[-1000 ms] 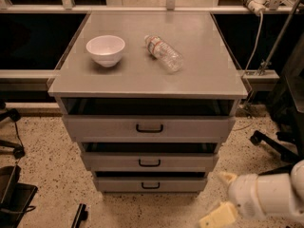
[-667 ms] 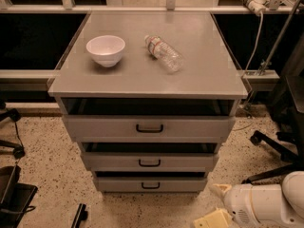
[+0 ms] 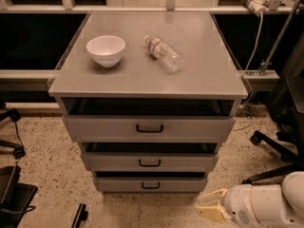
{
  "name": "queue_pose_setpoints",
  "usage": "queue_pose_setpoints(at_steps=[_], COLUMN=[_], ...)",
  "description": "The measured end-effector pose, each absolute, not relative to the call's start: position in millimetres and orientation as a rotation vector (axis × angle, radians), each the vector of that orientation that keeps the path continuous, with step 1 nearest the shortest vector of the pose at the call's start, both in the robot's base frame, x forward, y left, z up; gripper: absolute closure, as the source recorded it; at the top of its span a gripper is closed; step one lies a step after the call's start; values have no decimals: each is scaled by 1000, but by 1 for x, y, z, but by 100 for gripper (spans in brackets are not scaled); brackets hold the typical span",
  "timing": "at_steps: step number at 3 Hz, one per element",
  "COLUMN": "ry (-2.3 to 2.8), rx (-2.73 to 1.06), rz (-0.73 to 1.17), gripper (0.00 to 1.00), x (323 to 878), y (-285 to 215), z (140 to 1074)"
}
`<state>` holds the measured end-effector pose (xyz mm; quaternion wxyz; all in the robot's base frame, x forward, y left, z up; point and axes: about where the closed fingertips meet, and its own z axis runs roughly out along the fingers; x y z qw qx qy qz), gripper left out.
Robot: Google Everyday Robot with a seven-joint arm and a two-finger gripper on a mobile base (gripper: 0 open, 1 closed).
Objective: Open bottom drawer
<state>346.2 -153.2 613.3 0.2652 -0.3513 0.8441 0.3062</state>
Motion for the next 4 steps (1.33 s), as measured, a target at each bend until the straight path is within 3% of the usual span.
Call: queue_pose_setpoints(at_steps=[1,2,3,4], ry=[2270,2164,2109,2127], rx=[-875,-767,-655,-584], rz=[795,747,674,627], gripper=[88,100,100,100], x=[356,394,444,454], y=[-152,-147,-151,-160], z=[597,567,525,506])
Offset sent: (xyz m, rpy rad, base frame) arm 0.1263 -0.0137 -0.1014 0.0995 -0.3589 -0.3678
